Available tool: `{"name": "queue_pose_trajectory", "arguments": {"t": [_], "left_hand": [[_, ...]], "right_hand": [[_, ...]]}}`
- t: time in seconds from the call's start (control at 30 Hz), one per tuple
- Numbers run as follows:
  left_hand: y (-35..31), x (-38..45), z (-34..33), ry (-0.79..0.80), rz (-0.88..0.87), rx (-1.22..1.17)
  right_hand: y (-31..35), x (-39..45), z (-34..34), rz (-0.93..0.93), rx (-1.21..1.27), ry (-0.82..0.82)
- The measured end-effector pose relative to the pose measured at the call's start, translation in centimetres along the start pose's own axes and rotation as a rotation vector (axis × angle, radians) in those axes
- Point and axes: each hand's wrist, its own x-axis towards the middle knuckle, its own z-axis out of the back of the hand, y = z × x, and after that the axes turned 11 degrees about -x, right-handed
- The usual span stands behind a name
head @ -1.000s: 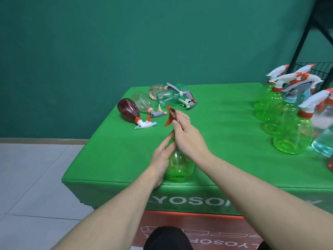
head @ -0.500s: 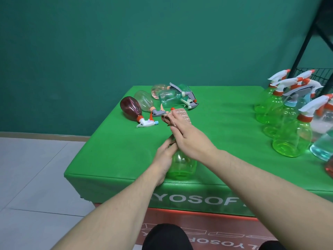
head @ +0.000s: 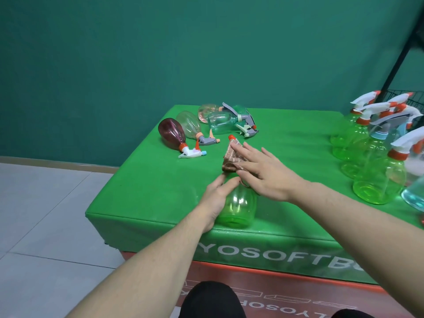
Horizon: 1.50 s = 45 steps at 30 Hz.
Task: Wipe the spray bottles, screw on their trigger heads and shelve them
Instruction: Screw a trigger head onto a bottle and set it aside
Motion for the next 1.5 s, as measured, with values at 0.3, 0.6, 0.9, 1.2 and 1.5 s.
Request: {"name": "queue_pose_trajectory", "arguments": {"t": [0.3, 0.6, 0.9, 1.2, 1.5], "left_hand": [[0.0, 0.0, 0.1, -0.037, -0.003, 0.073], [-0.7, -0.8, -0.4, 0.013, -0.031, 0.027], [-0.7, -0.7, -0.3, 0.011, -0.020, 0.070], [-0.4, -1.3, -0.3, -0.051, -0.013, 0.013], [-0.3, -1.1, 0.0, -0.026, -0.037, -0.013]], "right_hand": [[0.2, 1.6, 0.8, 0.077, -0.209, 0.022], [-0.3, -0.7, -1.1, 0.143, -0.034, -0.140], [0.3, -3.1, -3.1, -0.307, 0.508, -0.278], [2.5, -0.2, -1.6, -0.801, 0.752, -0.132], [3.2, 2.8, -0.6, -1.009, 1.223, -0.146]]}}
